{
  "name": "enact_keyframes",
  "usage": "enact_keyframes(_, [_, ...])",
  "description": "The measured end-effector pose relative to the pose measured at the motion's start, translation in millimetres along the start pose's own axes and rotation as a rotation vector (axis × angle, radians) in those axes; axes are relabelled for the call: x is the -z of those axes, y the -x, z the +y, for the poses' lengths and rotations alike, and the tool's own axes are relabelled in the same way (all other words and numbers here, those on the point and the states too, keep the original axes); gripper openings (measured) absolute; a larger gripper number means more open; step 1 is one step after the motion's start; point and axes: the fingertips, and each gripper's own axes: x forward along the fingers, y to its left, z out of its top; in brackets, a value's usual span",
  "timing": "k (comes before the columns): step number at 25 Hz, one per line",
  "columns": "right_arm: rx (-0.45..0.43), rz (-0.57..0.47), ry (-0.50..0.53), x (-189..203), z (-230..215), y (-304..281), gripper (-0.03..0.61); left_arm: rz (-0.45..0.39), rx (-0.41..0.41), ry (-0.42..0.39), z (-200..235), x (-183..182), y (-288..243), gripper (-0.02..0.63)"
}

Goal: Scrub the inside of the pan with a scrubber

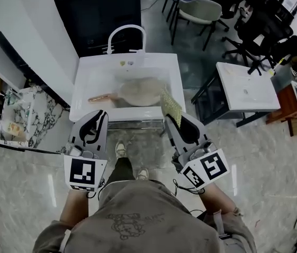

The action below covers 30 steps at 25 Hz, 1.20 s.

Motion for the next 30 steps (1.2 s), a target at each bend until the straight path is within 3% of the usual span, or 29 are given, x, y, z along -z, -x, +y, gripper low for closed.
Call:
enact_keyframes(16, [0.014, 0.068, 0.015, 24, -23, -84, 0.077, 0.027, 0.028, 0.015, 58, 36, -60, 0.034])
enact_keyframes(30, [0.045, 0.199, -0.003, 65, -68, -207, 0.077, 0.145, 0.135, 0.008, 126, 92, -155, 0.034])
